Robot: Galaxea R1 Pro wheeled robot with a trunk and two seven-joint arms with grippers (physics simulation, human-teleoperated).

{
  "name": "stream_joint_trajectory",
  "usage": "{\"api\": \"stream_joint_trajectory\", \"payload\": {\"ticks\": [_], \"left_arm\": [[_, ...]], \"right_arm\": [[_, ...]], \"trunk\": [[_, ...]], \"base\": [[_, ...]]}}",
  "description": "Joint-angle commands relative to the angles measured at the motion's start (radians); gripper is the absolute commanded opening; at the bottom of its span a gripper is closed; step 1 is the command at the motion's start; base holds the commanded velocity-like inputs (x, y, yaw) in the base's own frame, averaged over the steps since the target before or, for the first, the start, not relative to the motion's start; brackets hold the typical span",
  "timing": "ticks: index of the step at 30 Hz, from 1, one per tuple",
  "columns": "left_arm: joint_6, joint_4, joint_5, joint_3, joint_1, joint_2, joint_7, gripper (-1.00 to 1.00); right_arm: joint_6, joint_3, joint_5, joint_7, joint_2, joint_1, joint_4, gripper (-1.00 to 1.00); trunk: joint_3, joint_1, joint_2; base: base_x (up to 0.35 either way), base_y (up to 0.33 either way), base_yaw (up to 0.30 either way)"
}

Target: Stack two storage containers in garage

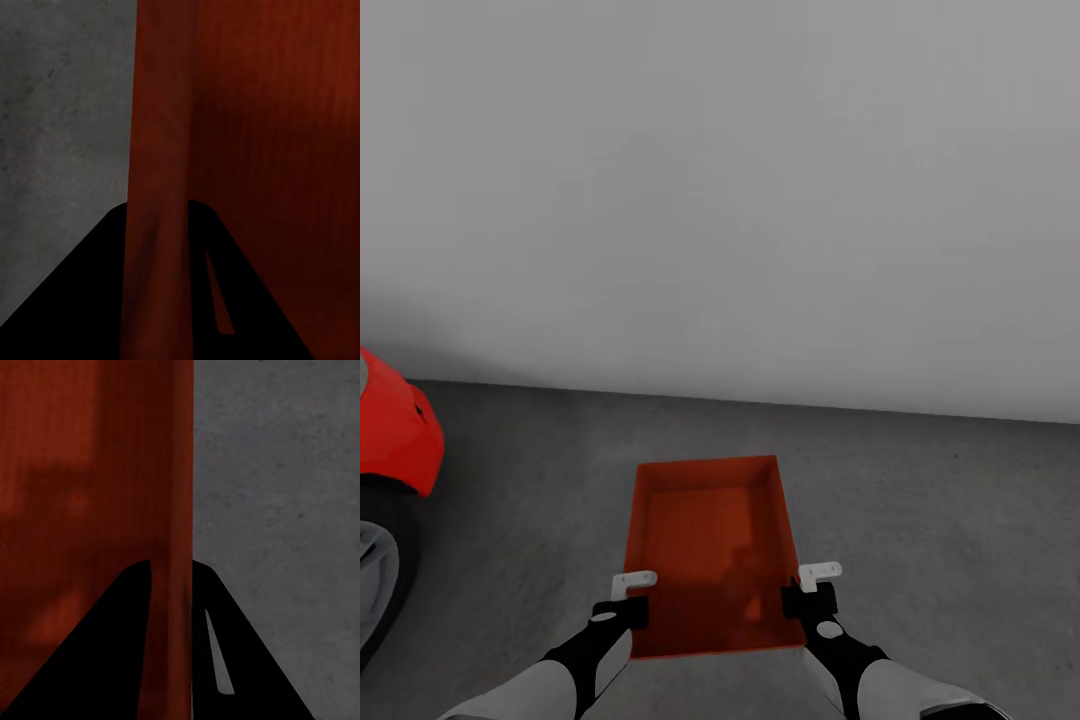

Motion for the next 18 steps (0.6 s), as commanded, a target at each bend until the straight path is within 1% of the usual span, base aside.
{"api": "stream_joint_trajectory", "payload": {"ticks": [1, 18], "left_arm": [[-0.032, -0.034, 0.039, 0.049, -0.001, 0.001, 0.010, -1.00], [-0.031, -0.033, 0.039, 0.051, -0.001, 0.001, 0.010, -1.00]], "right_arm": [[-0.004, -0.065, -0.013, -0.007, -0.005, 0.000, 0.003, -1.00], [-0.004, -0.065, -0.013, -0.007, -0.005, 0.000, 0.003, -1.00]], "trunk": [[-0.004, 0.004, -0.008], [-0.058, 0.069, -0.127]], "base": [[0.000, 0.000, 0.000], [0.000, 0.000, 0.000]]}}
